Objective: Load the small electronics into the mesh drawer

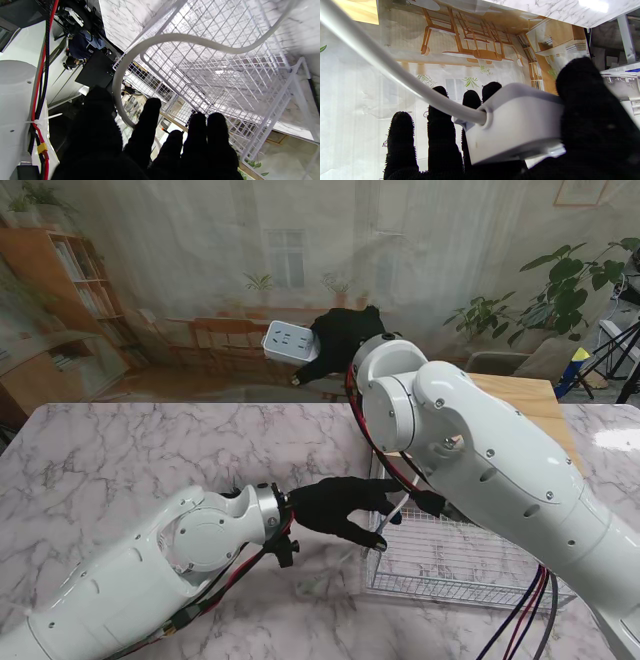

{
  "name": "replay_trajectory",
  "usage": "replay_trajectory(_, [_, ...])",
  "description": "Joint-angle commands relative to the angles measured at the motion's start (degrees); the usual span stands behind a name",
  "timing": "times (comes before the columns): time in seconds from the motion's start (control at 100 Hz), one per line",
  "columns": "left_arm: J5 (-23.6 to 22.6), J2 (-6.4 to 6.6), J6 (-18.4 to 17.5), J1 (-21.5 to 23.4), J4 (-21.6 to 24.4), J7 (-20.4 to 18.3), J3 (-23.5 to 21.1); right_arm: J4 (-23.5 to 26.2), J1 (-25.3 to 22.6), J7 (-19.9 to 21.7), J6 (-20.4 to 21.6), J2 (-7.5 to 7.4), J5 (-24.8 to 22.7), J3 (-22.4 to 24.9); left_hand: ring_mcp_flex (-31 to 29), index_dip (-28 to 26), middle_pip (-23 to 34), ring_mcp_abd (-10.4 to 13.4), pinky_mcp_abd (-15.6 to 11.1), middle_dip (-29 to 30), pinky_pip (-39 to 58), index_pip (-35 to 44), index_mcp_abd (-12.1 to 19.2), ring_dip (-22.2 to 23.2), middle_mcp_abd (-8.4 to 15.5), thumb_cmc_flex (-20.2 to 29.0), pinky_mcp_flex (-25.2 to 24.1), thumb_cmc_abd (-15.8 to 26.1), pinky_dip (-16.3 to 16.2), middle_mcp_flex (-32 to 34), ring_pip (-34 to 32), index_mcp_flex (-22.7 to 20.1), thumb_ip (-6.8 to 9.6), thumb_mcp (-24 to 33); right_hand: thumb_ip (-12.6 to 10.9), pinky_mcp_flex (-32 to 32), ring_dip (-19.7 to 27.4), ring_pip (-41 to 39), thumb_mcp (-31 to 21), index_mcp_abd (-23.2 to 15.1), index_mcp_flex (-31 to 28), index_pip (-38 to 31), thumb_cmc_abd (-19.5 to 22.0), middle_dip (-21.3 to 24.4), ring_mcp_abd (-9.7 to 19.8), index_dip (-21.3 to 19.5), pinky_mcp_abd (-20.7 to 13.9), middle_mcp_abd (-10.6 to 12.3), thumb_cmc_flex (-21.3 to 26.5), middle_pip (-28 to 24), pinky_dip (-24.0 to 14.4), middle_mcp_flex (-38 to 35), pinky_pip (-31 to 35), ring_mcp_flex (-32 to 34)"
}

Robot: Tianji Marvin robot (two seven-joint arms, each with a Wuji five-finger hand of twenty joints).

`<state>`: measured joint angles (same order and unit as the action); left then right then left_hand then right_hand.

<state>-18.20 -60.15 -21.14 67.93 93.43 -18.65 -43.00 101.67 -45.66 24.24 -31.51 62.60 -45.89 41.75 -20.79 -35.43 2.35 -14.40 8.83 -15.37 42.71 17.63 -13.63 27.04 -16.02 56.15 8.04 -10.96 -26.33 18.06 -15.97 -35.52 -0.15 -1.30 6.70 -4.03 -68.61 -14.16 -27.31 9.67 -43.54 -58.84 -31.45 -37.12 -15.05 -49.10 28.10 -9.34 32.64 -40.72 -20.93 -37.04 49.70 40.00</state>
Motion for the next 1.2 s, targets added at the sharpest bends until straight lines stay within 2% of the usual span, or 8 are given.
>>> replay_trajectory(0.0, [-0.1,-0.75,1.2,0.2,-0.6,-0.6,0.6,-0.1,0.2,-0.2,-0.7,0.23,0.1,0.0,-2.0,-5.7,1.0,0.5,-2.7,-1.5,2.3,5.6,3.9,0.7,1.6,6.5,0.6,-1.7,0.5,1.8,-2.2,-3.8,0.6,3.0,-1.6,1.2,-0.6,-2.6,-20.5,-6.7,-6.3,-3.1,14.2,-0.1,0.5,-0.4,0.4,0.6,8.4,-0.6,0.7,1.7,-1.3,-0.2])
replay_trajectory(0.08, [-0.3,-1.13,1.7,0.4,-1.0,0.6,0.7,-0.2,0.2,-0.3,-0.9,0.24,0.3,-0.1,-3.1,-6.4,2.3,1.0,-2.9,-2.8,3.9,14.9,6.6,1.3,2.7,11.8,1.2,-1.3,0.3,3.6,-2.8,-6.1,0.88,3.7,-1.6,1.2,-0.6,-2.6,-20.5,-6.6,-6.2,-3.1,14.2,-0.1,0.5,-0.3,0.4,0.6,8.4,-0.6,0.7,1.7,-1.3,-0.2])
replay_trajectory(0.17, [-0.8,-1.32,1.9,1.1,-1.0,1.5,0.2,-0.3,0.0,-0.2,-0.8,0.19,0.2,0.1,-4.5,-9.6,4.3,1.0,-2.9,-3.8,4.8,20.2,7.3,1.5,2.5,12.8,2.2,0.5,0.1,5.7,-3.3,-3.0,0.95,4.2,-1.5,1.2,-0.6,-2.6,-20.5,-6.6,-6.2,-3.1,14.2,-0.1,0.5,-0.3,0.4,0.6,8.5,-0.7,0.7,1.7,-1.3,-0.2])
replay_trajectory(0.28, [-1.4,-1.09,2.1,2.5,-0.1,1.5,-1.7,0.1,-0.6,-0.1,-0.5,0.06,-0.2,0.9,-7.9,-12.0,6.8,-0.7,-0.4,-4.2,6.7,24.3,4.4,0.7,1.9,15.2,4.6,2.9,-0.4,9.7,-3.4,0.9,0.69,5.0,-1.5,1.1,-0.6,-2.6,-20.4,-6.6,-6.2,-3.2,14.3,-0.1,0.5,-0.3,0.4,0.6,8.5,-0.7,0.6,1.5,-1.3,-0.2])
replay_trajectory(0.41, [-3.8,-0.37,1.4,5.7,2.0,1.1,-6.2,0.9,-2.3,0.1,1.2,-0.19,-2.2,2.3,-18.0,-15.1,10.8,-1.3,2.1,-4.1,10.6,25.8,2.1,-0.4,0.7,17.8,11.0,4.9,-1.0,20.9,-5.6,3.7,-0.3,4.9,-1.5,0.9,-0.7,-2.8,-20.5,-6.6,-6.3,-3.3,14.1,-0.2,0.5,-0.3,0.3,0.7,8.5,-0.9,0.6,1.0,-1.2,0.2])
replay_trajectory(0.61, [-12.3,0.69,-3.3,11.3,5.0,2.0,-15.6,1.6,-4.2,0.4,2.5,-0.47,-4.1,4.4,-35.7,-19.5,21.9,3.0,-0.2,-8.1,20.6,27.2,4.3,5.1,0.0,17.8,22.6,4.6,-4.2,35.8,-17.2,2.4,-0.69,2.7,-1.5,0.7,-0.8,-3.0,-20.7,-6.5,-6.5,-3.2,14.0,-0.4,0.5,-0.2,0.2,0.8,8.5,-0.9,0.5,0.2,-1.2,0.6])
replay_trajectory(0.85, [-16.0,0.97,-5.4,14.5,6.6,2.2,-24.0,1.0,-4.9,0.5,3.3,-0.6,-4.9,4.6,-39.6,-22.0,31.1,5.5,-0.1,-18.0,27.1,26.7,4.8,17.7,2.8,17.4,25.4,5.0,-12.7,40.0,-29.3,2.4,-0.48,1.1,-1.4,0.6,-0.9,-3.1,-20.8,-6.4,-6.5,-3.3,13.9,-0.8,0.5,-0.2,0.1,0.9,8.5,-0.9,0.5,-0.1,-1.2,0.8])
replay_trajectory(1.19, [-20.5,0.44,-10.9,18.4,10.7,7.1,-33.3,-0.7,-6.6,1.5,7.7,-1.03,-8.7,4.2,-41.9,-21.3,34.3,8.0,-2.6,-21.8,28.1,26.5,6.7,20.9,4.2,16.1,27.9,4.1,-14.3,42.0,-32.5,1.4,-0.47,1.1,-1.6,0.2,-1.0,-3.4,-21.2,-6.3,-6.8,-3.4,13.6,-1.5,0.8,-0.3,-0.2,1.3,8.3,-1.3,0.3,-1.4,-1.0,1.6])
